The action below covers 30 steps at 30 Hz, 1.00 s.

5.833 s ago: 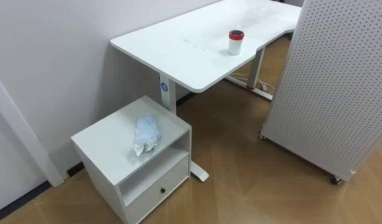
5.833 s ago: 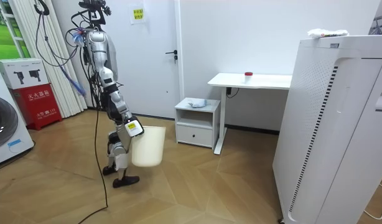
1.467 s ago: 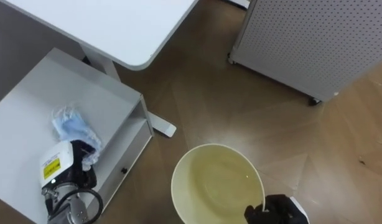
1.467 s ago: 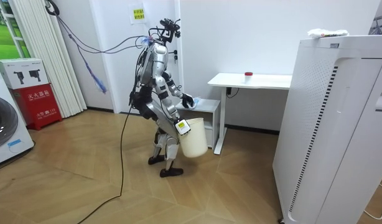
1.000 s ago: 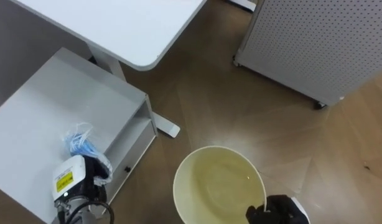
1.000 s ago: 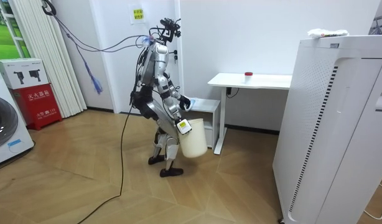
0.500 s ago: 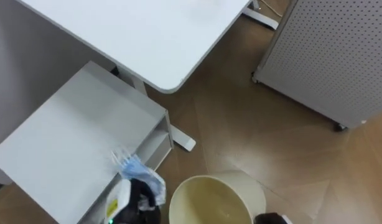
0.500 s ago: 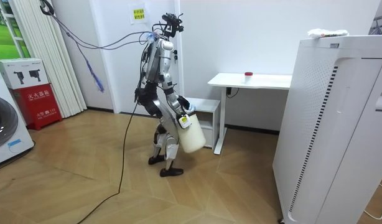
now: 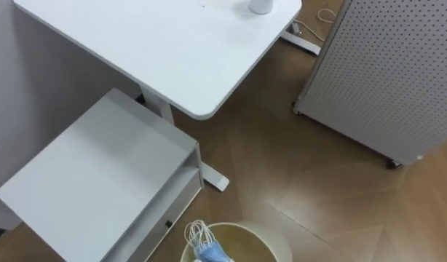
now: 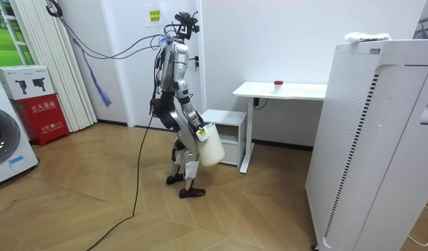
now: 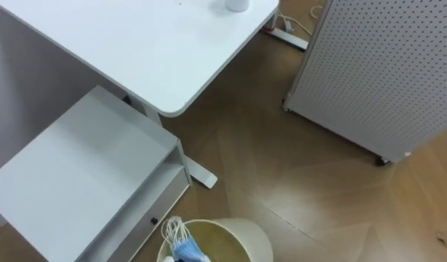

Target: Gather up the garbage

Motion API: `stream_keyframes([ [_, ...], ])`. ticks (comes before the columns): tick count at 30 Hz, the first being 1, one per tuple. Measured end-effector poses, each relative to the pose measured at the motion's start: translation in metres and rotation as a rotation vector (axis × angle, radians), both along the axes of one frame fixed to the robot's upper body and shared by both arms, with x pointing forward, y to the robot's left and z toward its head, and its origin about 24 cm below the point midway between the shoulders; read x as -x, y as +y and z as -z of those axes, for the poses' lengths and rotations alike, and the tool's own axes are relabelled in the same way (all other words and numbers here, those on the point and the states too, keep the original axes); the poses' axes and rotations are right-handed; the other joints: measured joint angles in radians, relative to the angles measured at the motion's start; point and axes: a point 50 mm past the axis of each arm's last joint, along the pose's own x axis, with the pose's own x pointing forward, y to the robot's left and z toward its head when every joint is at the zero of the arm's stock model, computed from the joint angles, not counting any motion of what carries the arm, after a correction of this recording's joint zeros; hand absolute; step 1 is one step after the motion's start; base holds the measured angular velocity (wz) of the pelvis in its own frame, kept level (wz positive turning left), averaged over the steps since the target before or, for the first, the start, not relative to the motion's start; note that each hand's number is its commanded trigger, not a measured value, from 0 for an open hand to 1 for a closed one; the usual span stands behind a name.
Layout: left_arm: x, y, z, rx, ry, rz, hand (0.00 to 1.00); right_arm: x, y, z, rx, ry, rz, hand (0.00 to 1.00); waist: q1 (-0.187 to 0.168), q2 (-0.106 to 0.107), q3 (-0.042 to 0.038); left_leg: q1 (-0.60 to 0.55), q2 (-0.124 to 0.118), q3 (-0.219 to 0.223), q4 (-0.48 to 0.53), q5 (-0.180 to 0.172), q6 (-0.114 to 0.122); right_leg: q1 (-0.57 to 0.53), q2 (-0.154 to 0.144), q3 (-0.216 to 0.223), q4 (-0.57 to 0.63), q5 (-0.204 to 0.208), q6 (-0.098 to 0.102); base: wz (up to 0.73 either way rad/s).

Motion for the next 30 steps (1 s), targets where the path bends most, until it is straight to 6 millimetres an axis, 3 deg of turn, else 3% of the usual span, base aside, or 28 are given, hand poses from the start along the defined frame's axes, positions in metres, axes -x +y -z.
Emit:
stream_keyframes([
  [15, 0.005, -0.006, 0.003, 0.013, 0.079, 0.11, 0.0, -0.002, 0.0, 0.0, 0.026, 0.002, -0.07, 1.0, 0.007, 0.009, 0.0027, 0.002, -0.003, 0.002, -0.02, 0.001, 0.002, -0.007, 0.0, 0.0, 0.001, 0.002, 0.004, 0.0],
  [23, 0.008, -0.004, 0.005, -0.007, 0.079, 0.127, 0.0, 0.001, -0.003, 0.001, 0.027, 0.011, -0.049, 1.0, 0.03, 0.012, 0.0013, 0.017, -0.004, 0.015, -0.033, 0.007, 0.002, 0.0, 0.0, 0.005, -0.017, 0.006, 0.001, -0.03],
  [30, -0.008, 0.013, -0.002, -0.04, 0.022, 0.086, 0.0, -0.001, -0.005, 0.001, 0.029, 0.011, -0.042, 1.0, 0.029, 0.012, 0.0016, 0.037, -0.005, 0.024, -0.046, 0.007, 0.002, 0.01, -0.001, 0.002, -0.015, 0.006, 0.001, -0.03],
])
